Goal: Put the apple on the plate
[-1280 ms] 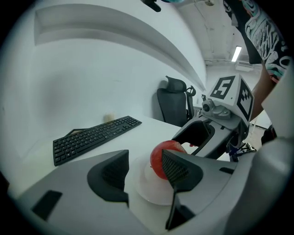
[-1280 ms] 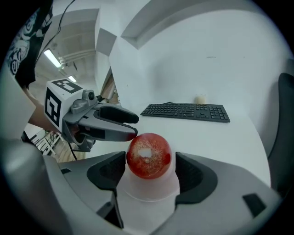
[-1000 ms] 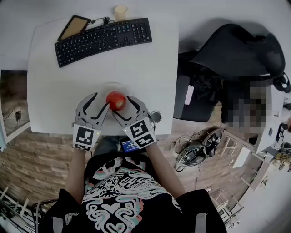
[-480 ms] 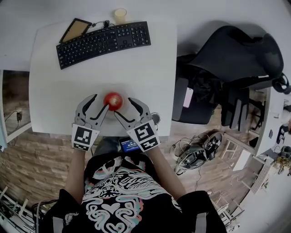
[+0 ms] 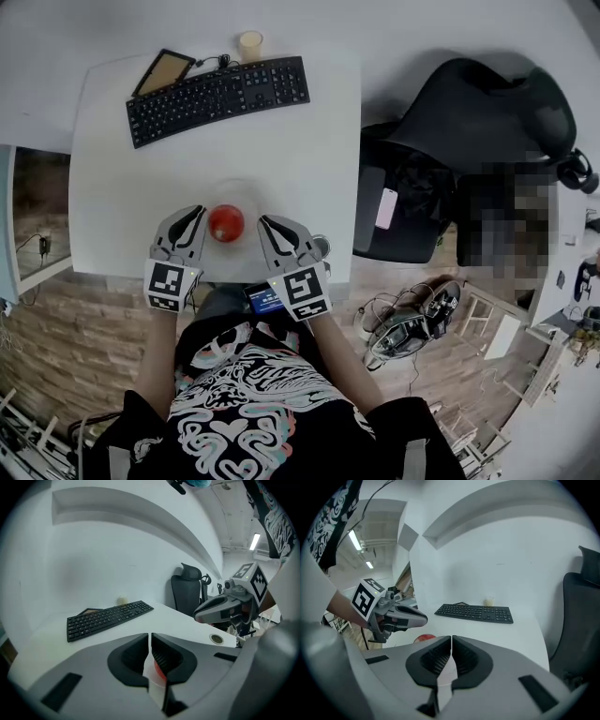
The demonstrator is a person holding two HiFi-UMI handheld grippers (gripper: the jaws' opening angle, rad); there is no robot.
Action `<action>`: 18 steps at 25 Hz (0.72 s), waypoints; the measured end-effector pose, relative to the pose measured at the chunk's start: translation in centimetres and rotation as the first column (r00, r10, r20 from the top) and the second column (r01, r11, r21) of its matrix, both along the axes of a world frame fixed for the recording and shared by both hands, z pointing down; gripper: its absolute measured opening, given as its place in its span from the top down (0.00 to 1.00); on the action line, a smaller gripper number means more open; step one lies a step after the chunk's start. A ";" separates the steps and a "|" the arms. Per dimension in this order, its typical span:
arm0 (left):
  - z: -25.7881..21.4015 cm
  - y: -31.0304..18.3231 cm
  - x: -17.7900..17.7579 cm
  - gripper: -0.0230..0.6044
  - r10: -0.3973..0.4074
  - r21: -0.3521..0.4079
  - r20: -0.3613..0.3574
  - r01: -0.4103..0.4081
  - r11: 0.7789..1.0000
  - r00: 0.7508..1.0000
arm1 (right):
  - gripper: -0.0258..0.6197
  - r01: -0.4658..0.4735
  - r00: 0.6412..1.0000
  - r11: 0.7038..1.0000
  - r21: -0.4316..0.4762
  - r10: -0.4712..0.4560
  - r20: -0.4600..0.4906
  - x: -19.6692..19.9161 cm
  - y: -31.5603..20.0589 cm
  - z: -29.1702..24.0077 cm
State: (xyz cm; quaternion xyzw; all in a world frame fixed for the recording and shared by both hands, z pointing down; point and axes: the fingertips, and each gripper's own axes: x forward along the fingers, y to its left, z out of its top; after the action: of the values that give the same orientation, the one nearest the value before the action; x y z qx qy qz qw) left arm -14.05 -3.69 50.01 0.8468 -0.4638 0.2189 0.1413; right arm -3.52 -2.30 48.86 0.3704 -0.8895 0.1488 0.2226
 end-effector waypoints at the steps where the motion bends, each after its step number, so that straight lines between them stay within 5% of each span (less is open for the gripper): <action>1: -0.1 0.1 -0.3 0.91 -0.008 0.001 0.002 0.008 1.000 1.000 | 0.91 -0.006 1.000 1.000 0.004 0.006 -0.004 0.0 0.2 -0.2; 8: -2.8 0.5 -0.7 0.93 -0.015 0.043 -0.040 0.017 0.999 0.999 | 0.91 -0.087 0.996 0.995 0.041 0.088 -0.008 1.0 0.3 -2.0; 18: -11.4 0.2 -1.3 0.93 -0.039 0.247 -0.072 0.056 0.967 0.997 | 0.91 -0.255 0.967 0.951 0.175 0.255 0.023 3.1 -0.8 -8.7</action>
State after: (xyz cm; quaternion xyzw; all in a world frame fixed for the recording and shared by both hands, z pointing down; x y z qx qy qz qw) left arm -15.35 -3.48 38.65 0.8534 -0.5026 0.1270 0.0544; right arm -0.43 -3.11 40.13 0.5002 -0.8440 0.0967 0.1677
